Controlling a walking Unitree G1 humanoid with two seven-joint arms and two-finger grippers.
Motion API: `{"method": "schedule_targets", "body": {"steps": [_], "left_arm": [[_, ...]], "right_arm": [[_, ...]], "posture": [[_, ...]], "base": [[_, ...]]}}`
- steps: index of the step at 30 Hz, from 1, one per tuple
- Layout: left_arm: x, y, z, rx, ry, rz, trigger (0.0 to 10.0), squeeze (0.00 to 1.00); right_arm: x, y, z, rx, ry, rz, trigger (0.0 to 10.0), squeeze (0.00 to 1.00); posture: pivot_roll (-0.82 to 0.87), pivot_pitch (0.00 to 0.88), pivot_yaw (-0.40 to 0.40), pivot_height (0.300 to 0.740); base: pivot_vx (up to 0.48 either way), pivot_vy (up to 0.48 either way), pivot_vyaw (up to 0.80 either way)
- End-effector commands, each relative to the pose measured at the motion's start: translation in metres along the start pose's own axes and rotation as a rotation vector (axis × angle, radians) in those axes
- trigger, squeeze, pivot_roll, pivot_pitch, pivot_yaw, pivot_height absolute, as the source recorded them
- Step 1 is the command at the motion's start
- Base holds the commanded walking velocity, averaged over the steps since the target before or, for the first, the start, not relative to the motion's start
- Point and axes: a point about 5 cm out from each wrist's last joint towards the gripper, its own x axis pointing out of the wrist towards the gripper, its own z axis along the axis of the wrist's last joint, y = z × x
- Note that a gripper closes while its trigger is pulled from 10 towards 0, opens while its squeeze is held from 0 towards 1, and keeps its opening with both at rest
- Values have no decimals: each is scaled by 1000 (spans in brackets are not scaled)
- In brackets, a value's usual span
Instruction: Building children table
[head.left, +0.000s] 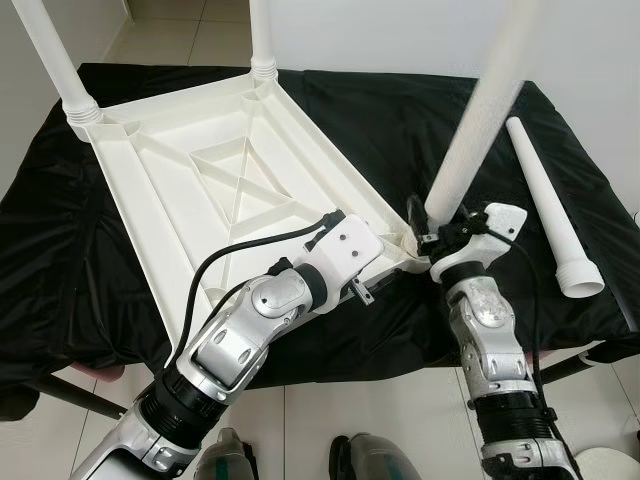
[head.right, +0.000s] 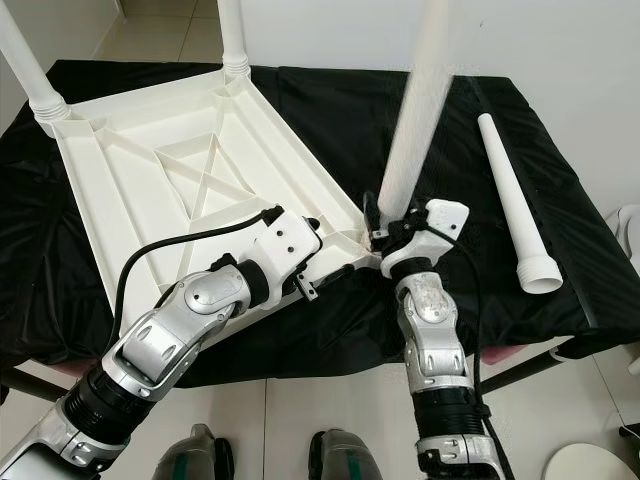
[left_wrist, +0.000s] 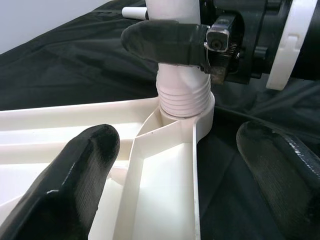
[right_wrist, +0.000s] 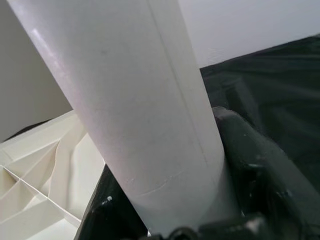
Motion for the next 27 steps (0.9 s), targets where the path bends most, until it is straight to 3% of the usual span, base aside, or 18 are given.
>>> {"method": "schedule_targets", "body": {"steps": [1,15,19,22,27], "left_arm": [[-2,0,-1,2,10,-2,10000,0],[-3,0,1,4,9,-2,10000,0],[-3,0,2,3,8,-3,10000,0],[-2,0,2,3,8,-2,10000,0],[-2,0,2,3,7,-3,10000,0]], "right_arm": [[-9,-2,-28,80,150,-40,10000,0],[-12,-12,-34,195,189,-126,10000,0],[-15,-9,-33,175,181,-111,10000,0],[-17,-4,-28,99,140,-68,10000,0],[-16,-2,-28,89,143,-56,10000,0]], "posture": [[-104,64,-13,740],[-102,68,-12,740],[-104,69,-12,740],[-105,70,-10,740],[-106,68,-10,740]], "base": [[0,0,0],[0,0,0],[0,0,0],[0,0,0],[0,0,0]]}}
